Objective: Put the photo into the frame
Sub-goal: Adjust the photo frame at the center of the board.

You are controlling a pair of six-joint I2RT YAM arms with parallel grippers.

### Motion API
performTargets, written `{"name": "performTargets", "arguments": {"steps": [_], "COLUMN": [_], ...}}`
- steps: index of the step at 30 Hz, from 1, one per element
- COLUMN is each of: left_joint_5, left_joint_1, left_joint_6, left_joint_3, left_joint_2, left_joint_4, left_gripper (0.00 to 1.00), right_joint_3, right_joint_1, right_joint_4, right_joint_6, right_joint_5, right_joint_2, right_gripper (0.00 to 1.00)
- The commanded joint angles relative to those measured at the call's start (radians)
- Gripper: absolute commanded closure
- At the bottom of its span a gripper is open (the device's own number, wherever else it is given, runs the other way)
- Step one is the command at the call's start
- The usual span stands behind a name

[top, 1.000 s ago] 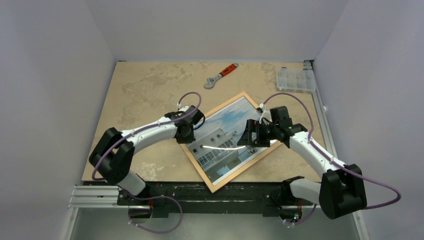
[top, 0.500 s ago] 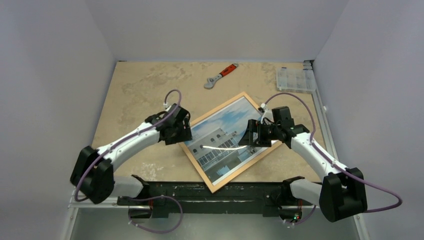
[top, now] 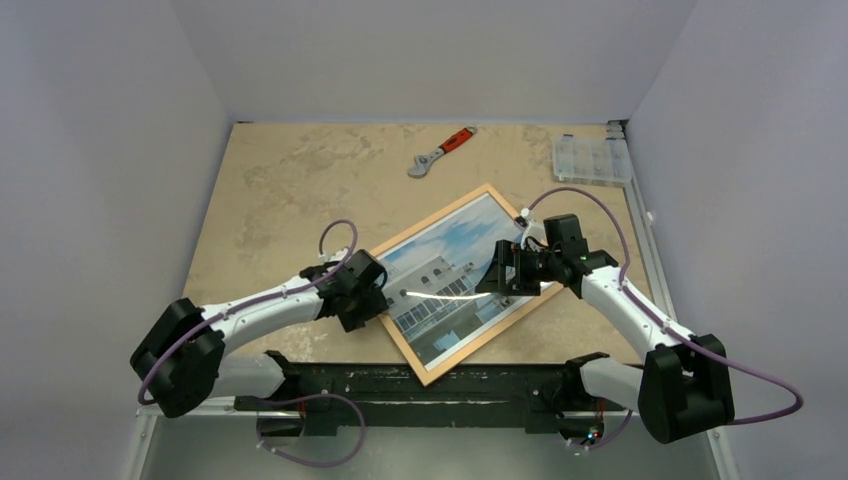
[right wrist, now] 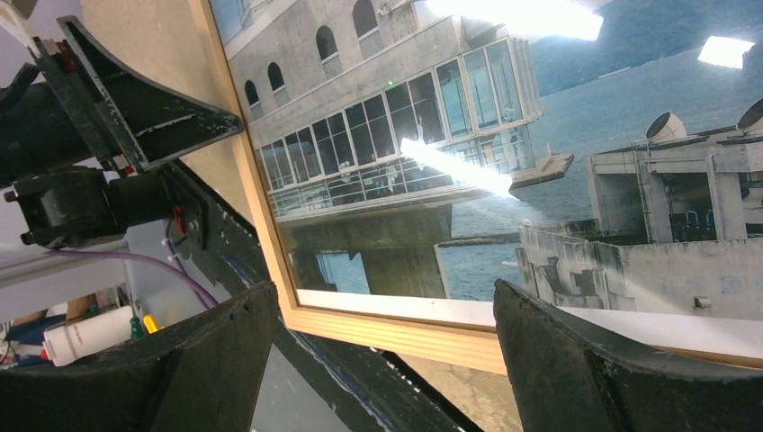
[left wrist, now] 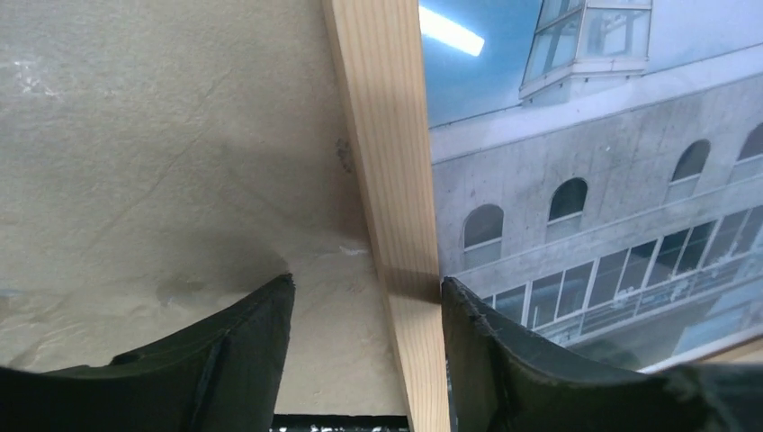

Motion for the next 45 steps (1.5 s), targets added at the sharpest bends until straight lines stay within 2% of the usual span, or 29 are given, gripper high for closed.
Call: {"name": "performTargets", "arguments": {"steps": [1, 5, 8, 9, 14, 18, 20, 22, 24, 25, 26, 29, 33, 36, 40, 45], "left_joint_5": [-0.03, -0.052, -0.055, -0.054, -0.094, -0.178, -0.212, -0.218, -0.189, -0.167, -0.141, -0.04, 0.077, 0.106, 0.141, 0.144], "left_joint_1": [-0.007, 0.0, 0.054, 0.08, 0.223, 0.271, 0.279, 0.28, 0.28, 0.28, 0.281, 0.28, 0.281, 0.281, 0.281, 0.28], "left_joint_6": [-0.072, -0.015, 0.087, 0.125, 0.396, 0.644, 0.724, 0.759, 0.764, 0.746, 0.726, 0.643, 0.515, 0.444, 0.391, 0.392], "left_joint_3": [0.014, 0.064, 0.107, 0.118, 0.24, 0.488, 0.61, 0.692, 0.702, 0.681, 0.65, 0.506, 0.243, 0.1, -0.007, -0.025], "left_joint_2": [0.08, 0.139, 0.171, 0.177, 0.224, 0.366, 0.453, 0.513, 0.515, 0.495, 0.469, 0.35, 0.137, 0.023, -0.048, -0.022], "left_joint_4": [0.088, 0.08, 0.056, 0.048, -0.005, -0.085, -0.148, -0.198, -0.2, -0.187, -0.167, -0.089, 0.052, 0.111, 0.167, 0.18], "left_gripper": [0.45, 0.68, 0.94, 1.0, 1.0, 1.0, 0.89, 0.71, 0.48, 0.39, 0.33, 0.3, 0.3, 0.29, 0.3, 0.3], "right_joint_3": [-0.002, 0.006, 0.01, 0.011, 0.021, 0.028, 0.035, 0.046, 0.061, 0.069, 0.078, 0.111, 0.147, 0.153, 0.133, 0.096], "right_joint_1": [-0.005, -0.005, -0.007, -0.007, -0.01, -0.012, -0.012, -0.013, -0.014, -0.015, -0.015, -0.02, -0.048, -0.1, -0.177, -0.246], "right_joint_4": [0.029, 0.024, 0.019, 0.019, 0.016, 0.017, 0.014, 0.015, 0.016, 0.017, 0.015, 0.011, 0.016, 0.032, 0.065, 0.126], "right_joint_6": [0.006, 0.001, -0.004, -0.006, -0.016, -0.022, -0.023, -0.017, -0.011, -0.008, -0.005, -0.013, -0.023, -0.027, -0.014, 0.017], "right_joint_5": [-0.032, -0.028, -0.022, -0.02, -0.005, 0.025, 0.066, 0.123, 0.192, 0.23, 0.268, 0.393, 0.537, 0.581, 0.603, 0.555], "right_joint_2": [-0.017, -0.015, -0.014, -0.012, 0.0, 0.005, 0.005, -0.002, -0.013, -0.02, -0.024, -0.028, -0.029, -0.025, -0.005, 0.055], "right_gripper": [0.12, 0.12, 0.12, 0.12, 0.12, 0.12, 0.12, 0.12, 0.1, 0.09, 0.08, 0.02, 0.01, 0.01, 0.01, 0.02]}}
